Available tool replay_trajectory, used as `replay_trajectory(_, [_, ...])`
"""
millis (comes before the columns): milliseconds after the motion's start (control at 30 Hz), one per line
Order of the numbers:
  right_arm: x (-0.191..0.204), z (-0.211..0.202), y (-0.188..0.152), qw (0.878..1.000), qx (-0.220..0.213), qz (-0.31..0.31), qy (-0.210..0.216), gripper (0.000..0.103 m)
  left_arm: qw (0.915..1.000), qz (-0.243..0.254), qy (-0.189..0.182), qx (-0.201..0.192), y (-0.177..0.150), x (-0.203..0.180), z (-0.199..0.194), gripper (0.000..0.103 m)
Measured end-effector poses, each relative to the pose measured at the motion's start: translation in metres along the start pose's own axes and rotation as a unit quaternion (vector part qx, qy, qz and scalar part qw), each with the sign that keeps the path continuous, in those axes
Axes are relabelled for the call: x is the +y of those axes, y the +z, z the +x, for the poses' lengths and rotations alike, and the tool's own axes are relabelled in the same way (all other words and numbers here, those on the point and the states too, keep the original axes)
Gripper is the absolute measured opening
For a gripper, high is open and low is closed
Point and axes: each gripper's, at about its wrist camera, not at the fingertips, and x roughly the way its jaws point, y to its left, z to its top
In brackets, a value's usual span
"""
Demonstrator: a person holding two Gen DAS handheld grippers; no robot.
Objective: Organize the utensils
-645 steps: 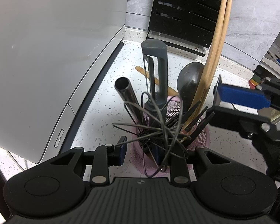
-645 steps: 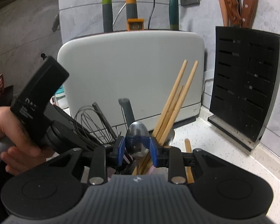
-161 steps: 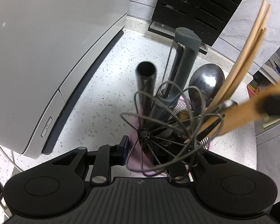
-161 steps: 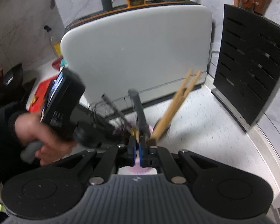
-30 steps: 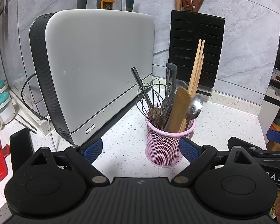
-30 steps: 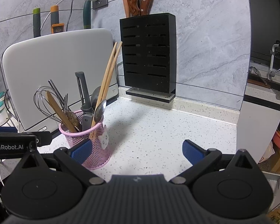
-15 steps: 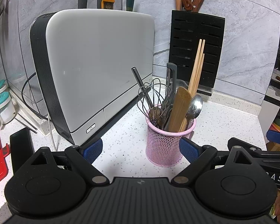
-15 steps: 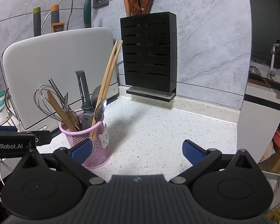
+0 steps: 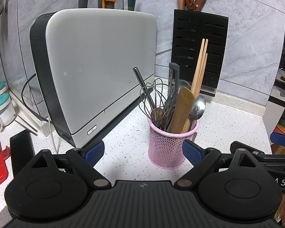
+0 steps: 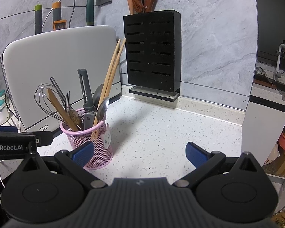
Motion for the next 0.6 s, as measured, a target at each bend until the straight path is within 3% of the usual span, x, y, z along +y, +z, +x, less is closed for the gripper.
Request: replay_trajectory(600, [-0.0001,0.0015,0.0001,1.0,0.002,0.0,-0.001,0.1,0.9999,-0.007,-0.01,-0.005,-0.0007,-0.0004,-0.0015,0.103])
